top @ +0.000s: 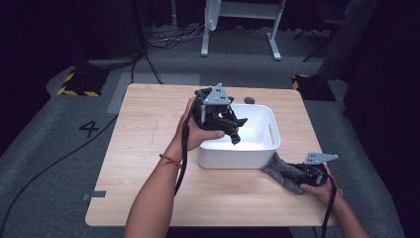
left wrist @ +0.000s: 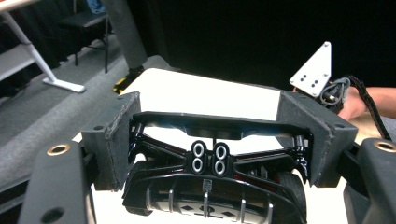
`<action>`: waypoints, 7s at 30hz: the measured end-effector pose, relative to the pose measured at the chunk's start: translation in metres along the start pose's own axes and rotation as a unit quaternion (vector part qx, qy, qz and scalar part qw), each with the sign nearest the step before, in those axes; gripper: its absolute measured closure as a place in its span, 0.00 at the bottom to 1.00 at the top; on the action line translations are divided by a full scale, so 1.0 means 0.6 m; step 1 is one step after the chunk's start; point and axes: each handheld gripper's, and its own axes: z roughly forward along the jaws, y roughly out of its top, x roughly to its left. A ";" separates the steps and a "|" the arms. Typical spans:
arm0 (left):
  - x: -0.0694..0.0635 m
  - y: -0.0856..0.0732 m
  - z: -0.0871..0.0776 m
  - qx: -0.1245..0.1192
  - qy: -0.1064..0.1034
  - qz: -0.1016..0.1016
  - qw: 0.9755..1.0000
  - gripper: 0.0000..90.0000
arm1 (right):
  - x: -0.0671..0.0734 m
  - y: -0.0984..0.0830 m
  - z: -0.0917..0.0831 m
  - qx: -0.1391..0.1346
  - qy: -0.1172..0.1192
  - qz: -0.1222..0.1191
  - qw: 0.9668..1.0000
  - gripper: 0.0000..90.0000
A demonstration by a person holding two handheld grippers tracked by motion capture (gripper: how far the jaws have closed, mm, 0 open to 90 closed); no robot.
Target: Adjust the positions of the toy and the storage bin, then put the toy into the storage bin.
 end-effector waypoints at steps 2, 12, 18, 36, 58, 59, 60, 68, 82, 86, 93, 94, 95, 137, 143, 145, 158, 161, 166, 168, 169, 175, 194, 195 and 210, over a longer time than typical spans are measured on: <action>0.000 -0.002 0.008 0.006 -0.007 0.002 1.000 0.27 | 0.000 0.000 0.000 0.000 0.000 0.000 1.000 0.64; -0.001 -0.016 0.051 0.043 -0.031 0.009 0.999 0.27 | 0.000 0.000 0.000 0.000 0.000 0.000 1.000 0.64; 0.000 -0.027 0.075 0.067 -0.042 0.009 0.997 0.27 | 0.000 0.000 0.000 0.000 0.001 0.000 1.000 0.64; -0.008 -0.051 0.127 0.126 -0.063 0.003 0.990 0.27 | 0.000 0.000 0.000 0.000 0.001 0.000 1.000 0.64; 0.003 -0.056 0.154 0.237 -0.078 0.028 0.968 0.27 | -0.001 0.000 0.000 0.000 0.002 0.001 1.000 0.64; 0.002 -0.056 0.156 0.243 -0.079 0.030 0.966 0.27 | -0.002 0.000 0.000 0.000 0.003 0.002 1.000 0.64; 0.002 -0.056 0.158 0.249 -0.079 0.031 0.965 0.27 | -0.002 0.000 0.000 0.000 0.003 0.002 1.000 0.64; 0.001 -0.057 0.170 0.281 -0.082 0.046 0.955 0.27 | -0.002 0.000 0.000 0.000 0.005 0.003 1.000 0.64; 0.000 -0.058 0.165 0.301 -0.080 0.052 0.949 0.27 | -0.002 0.000 0.000 0.000 0.005 0.003 1.000 0.64; 0.002 -0.060 0.160 0.304 -0.077 0.051 0.948 0.27 | -0.003 0.000 0.000 0.000 0.005 0.003 1.000 0.64; 0.004 -0.064 0.152 0.309 -0.071 0.047 0.947 0.27 | -0.004 0.000 0.000 0.000 0.009 0.006 1.000 0.63; 0.004 -0.064 0.151 0.308 -0.069 0.045 0.948 0.27 | -0.003 0.000 0.000 0.000 0.008 0.005 1.000 0.63; 0.004 -0.065 0.150 0.308 -0.068 0.042 0.948 0.27 | -0.003 0.000 0.000 0.000 0.008 0.005 1.000 0.63; 0.018 -0.088 0.097 0.340 -0.053 0.036 0.938 0.24 | 0.001 -0.001 -0.001 0.001 0.003 0.000 1.000 0.61; 0.015 -0.082 0.096 0.313 -0.052 0.032 0.948 0.24 | 0.001 -0.001 -0.001 0.001 0.003 0.000 1.000 0.61; 0.015 -0.080 0.092 0.294 -0.061 0.028 0.954 0.24 | 0.001 -0.001 -0.001 0.001 0.003 0.000 1.000 0.61; 0.006 -0.070 0.063 0.190 -0.011 0.012 0.982 0.24 | 0.001 -0.001 -0.001 0.001 0.003 0.000 1.000 0.61; 0.002 -0.068 0.053 0.170 -0.001 0.013 0.985 0.24 | 0.001 -0.001 -0.001 0.001 0.003 0.000 1.000 0.61; -0.001 -0.064 0.029 0.131 0.028 0.011 0.991 0.22 | 0.001 -0.001 -0.001 0.001 0.003 0.000 1.000 0.60; -0.001 -0.064 0.020 0.114 0.035 0.001 0.993 0.22 | 0.001 -0.001 -0.001 0.001 0.003 0.000 1.000 0.60; -0.001 -0.064 0.014 0.108 0.039 -0.002 0.993 0.21 | 0.001 -0.001 -0.001 0.001 0.003 0.000 1.000 0.60; 0.002 -0.068 -0.015 0.087 0.070 -0.006 0.994 0.20 | 0.001 -0.001 -0.001 0.001 0.003 0.000 1.000 0.60; 0.011 -0.099 -0.100 0.076 0.122 -0.011 0.990 0.18 | 0.001 -0.001 -0.001 0.001 0.003 0.000 1.000 0.61; 0.011 -0.101 -0.104 0.077 0.123 -0.011 0.989 0.18 | 0.001 -0.001 -0.001 0.001 0.003 0.000 1.000 0.61; 0.001 -0.138 -0.141 0.103 0.149 0.002 0.983 0.18 | 0.001 -0.001 -0.001 0.001 0.003 0.000 1.000 0.60</action>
